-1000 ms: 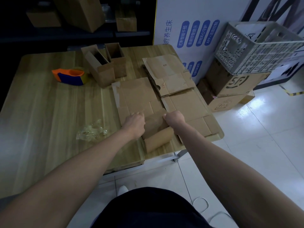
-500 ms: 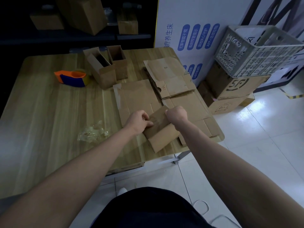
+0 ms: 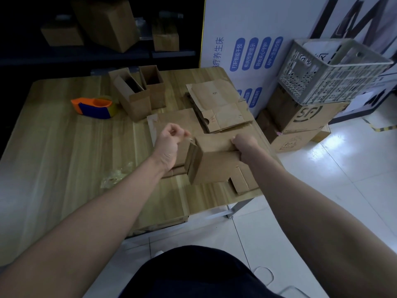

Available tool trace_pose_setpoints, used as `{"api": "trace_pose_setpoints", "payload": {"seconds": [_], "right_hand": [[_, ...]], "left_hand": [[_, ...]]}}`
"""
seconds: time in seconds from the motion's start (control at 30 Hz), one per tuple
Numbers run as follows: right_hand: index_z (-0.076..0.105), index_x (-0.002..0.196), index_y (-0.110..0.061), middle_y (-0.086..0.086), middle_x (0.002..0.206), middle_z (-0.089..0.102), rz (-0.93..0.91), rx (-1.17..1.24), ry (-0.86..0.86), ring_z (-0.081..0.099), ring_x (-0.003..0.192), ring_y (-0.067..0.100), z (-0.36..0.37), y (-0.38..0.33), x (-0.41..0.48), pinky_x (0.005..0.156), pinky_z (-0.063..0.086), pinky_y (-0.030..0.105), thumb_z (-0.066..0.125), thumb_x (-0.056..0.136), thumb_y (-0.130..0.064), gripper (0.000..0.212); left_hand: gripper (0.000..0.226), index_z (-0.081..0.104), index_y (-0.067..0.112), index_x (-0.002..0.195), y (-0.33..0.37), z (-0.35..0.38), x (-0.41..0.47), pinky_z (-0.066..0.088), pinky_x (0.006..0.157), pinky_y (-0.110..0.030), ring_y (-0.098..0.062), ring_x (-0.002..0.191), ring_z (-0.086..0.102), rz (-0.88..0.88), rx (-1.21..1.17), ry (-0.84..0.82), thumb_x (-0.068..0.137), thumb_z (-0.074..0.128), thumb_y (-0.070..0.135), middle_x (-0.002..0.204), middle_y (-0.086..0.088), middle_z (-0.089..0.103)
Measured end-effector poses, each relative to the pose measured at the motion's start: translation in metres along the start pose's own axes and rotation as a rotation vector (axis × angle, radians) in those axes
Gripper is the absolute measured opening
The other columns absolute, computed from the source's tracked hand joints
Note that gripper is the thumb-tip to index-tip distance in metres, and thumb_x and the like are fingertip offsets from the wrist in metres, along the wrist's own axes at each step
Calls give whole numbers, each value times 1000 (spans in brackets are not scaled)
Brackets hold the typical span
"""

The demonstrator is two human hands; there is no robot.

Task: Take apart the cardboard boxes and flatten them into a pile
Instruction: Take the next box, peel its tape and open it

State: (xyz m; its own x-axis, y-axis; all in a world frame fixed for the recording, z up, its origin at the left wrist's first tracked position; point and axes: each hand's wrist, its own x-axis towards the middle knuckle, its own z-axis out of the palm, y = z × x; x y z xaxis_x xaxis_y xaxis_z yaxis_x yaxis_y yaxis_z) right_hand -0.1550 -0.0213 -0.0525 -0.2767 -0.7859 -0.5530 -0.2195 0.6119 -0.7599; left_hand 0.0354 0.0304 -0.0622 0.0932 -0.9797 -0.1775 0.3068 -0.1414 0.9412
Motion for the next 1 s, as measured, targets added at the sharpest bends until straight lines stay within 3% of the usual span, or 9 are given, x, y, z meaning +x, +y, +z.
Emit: {"api": "trace_pose_setpoints", "payload": {"seconds": [0.13, 0.3, 0.4, 0.57, 0.67, 0.73, 0.8, 0.87, 1.0], "right_hand": [[48, 79, -13, 6, 86, 49, 114, 181, 24, 50, 85, 19, -11, 7, 2, 81, 46, 33, 49, 95, -13, 16], [49, 81, -13, 8, 90, 50, 196, 217, 9, 48, 92, 22, -4, 5, 0, 94, 44, 40, 50, 94, -12, 13], [48, 82, -13, 8, 87, 49, 194, 272, 21, 47, 87, 21, 0, 8, 0, 94, 42, 40, 48, 95, -13, 14], [54, 93, -11, 10, 97, 57, 221, 326, 38, 53, 93, 23, -3, 19, 3, 94, 45, 44, 40, 95, -17, 15], [61, 107, -11, 13, 113, 63, 285, 363, 97, 60, 101, 31, -24, 26, 23, 91, 48, 49, 39, 90, -18, 29], [61, 107, -11, 13, 113, 63, 315, 354, 110, 61, 100, 32, -32, 28, 30, 89, 49, 50, 38, 90, -19, 31], [60, 109, -11, 14, 112, 63, 332, 349, 112, 60, 101, 33, -29, 24, 23, 91, 48, 51, 35, 90, -21, 33], [59, 110, -9, 14, 113, 62, 340, 357, 104, 59, 102, 33, -23, 21, 16, 93, 47, 51, 33, 91, -22, 35], [58, 111, -8, 15, 113, 63, 370, 397, 89, 60, 103, 32, -20, 24, 10, 94, 47, 50, 32, 94, -21, 33]], "left_hand": [[25, 42, 15, 73, 5, 5, 6, 50, 76, -37, -16, 69, 51, -200, -202, 69, 91, 59, 15, 70, -2, 50], [31, 37, 14, 78, 1, 15, 13, 57, 61, -31, -16, 62, 52, -208, -142, 273, 85, 58, -8, 74, -7, 46], [27, 40, 14, 89, 0, 17, 16, 56, 63, -30, -15, 57, 50, -228, -84, 312, 87, 57, -7, 82, -8, 47], [18, 45, 12, 85, 5, 16, 18, 46, 43, -20, -13, 52, 46, -253, -136, 381, 89, 61, 4, 81, -6, 51], [15, 50, 10, 95, 8, -25, 30, 48, 48, -21, -12, 59, 50, -216, 109, 502, 90, 63, 17, 91, -6, 54], [22, 54, 13, 92, 10, -35, 34, 57, 70, -34, -18, 77, 59, -204, 266, 373, 88, 64, 31, 101, -6, 56], [32, 55, 15, 95, 10, -23, 32, 55, 87, -45, -24, 93, 60, -232, 393, 147, 84, 66, 42, 106, -7, 58], [39, 55, 15, 96, 10, -5, 24, 53, 88, -42, -23, 93, 58, -251, 560, -22, 79, 69, 48, 103, -6, 59], [52, 56, 17, 90, 9, 5, 19, 50, 82, -38, -20, 92, 59, -248, 613, -64, 70, 67, 64, 99, -1, 63]]}}
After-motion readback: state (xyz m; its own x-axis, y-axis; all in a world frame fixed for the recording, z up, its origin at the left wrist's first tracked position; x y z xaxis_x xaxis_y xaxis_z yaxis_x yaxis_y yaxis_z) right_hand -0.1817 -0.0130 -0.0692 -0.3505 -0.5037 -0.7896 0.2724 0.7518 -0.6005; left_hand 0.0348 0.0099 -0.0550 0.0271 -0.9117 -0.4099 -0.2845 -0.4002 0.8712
